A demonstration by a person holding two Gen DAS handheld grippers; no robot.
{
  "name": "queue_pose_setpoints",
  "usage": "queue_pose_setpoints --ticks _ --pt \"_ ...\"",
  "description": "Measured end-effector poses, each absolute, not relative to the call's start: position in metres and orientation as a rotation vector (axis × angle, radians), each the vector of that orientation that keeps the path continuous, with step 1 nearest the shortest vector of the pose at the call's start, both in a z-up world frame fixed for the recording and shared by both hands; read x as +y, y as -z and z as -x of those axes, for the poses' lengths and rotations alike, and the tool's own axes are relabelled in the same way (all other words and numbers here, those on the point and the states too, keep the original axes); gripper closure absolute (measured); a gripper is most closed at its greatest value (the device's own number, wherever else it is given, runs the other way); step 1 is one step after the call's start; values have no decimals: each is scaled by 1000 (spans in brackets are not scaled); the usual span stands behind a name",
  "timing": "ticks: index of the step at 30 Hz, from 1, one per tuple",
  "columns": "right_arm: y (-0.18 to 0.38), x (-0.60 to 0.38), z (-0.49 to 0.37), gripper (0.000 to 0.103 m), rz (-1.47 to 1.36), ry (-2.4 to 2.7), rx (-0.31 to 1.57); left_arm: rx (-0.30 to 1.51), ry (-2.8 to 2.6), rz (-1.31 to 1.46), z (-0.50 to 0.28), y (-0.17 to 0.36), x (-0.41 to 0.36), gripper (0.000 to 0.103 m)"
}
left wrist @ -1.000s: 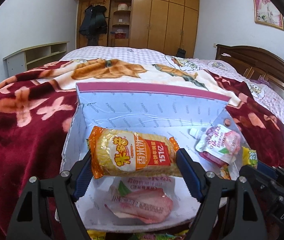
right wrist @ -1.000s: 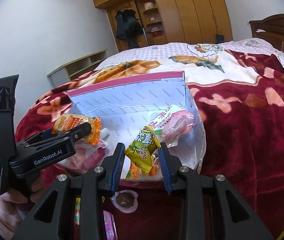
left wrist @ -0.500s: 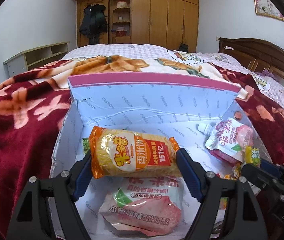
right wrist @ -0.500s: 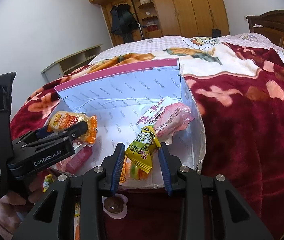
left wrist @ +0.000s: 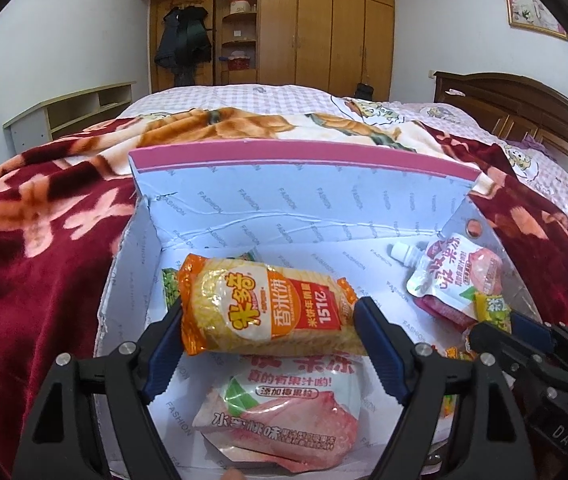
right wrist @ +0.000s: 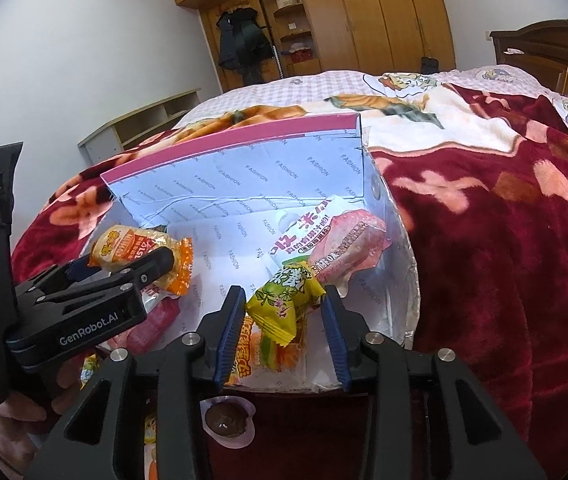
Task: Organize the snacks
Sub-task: 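Open both grippers to drop the rice-cracker bag and candy into the box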
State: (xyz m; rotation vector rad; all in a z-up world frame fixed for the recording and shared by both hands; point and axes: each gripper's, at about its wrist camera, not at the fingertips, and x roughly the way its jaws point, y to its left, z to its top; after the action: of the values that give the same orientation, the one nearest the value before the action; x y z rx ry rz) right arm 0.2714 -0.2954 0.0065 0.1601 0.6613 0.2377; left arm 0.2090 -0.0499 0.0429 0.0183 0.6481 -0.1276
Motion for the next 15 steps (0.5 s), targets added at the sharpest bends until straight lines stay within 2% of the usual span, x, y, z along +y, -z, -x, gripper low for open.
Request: queue_pose_setpoints --ticks 4,6,15 --pt "-7 -295 -270 54 -160 -226 658 667 149 -10 -208 -42 -50 12" --pt "-8 -295 -268 44 -158 -220 651 663 152 -15 -206 -43 -51 11" --pt "-16 -298 -257 41 -167 -220 631 638 195 -31 -186 -59 -52 11"
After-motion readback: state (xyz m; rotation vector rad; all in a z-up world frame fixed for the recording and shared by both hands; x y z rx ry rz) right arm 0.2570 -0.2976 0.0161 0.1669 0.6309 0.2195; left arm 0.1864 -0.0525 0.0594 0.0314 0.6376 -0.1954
